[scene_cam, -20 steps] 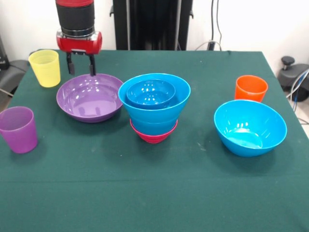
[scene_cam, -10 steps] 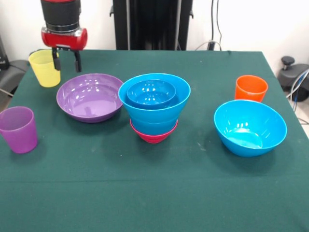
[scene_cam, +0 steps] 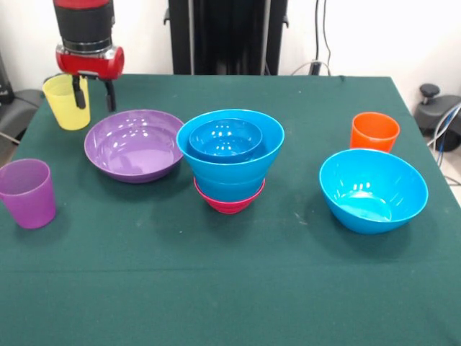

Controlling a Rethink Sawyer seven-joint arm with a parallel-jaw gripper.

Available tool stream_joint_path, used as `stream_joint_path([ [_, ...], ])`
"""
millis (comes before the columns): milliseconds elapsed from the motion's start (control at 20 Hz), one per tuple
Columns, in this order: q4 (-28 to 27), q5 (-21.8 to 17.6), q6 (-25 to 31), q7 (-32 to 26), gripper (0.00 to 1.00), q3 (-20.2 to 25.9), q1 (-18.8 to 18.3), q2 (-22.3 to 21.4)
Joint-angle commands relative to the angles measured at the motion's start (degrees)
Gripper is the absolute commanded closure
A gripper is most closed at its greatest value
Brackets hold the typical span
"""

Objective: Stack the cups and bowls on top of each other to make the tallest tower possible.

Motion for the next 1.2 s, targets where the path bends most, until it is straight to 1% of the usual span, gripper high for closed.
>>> stream_joint_path([
  [50,-6.6,-7.22,-1.12,-14.97,0.0,-0.66,2.28,7.29],
  [250,-7.69,-8.36,-1.61,-14.18,0.0,-0.89,2.69,8.73],
  [450,-8.25,-8.66,-1.48,-14.81,0.0,-0.63,2.33,9.3],
  [750,-7.96,-8.45,-1.0,-15.23,0.0,-0.27,2.15,8.94],
  [900,-7.09,-7.35,-0.28,-15.77,0.0,0.13,1.61,8.2],
  [1000,-4.96,-5.76,0.5,-15.39,0.0,0.72,1.54,5.39],
  [1050,-3.05,-4.66,0.9,-14.77,0.0,1.09,1.67,2.91],
  [1200,2.3,0.74,3.33,-15.05,0.0,3.71,1.27,-5.16],
])
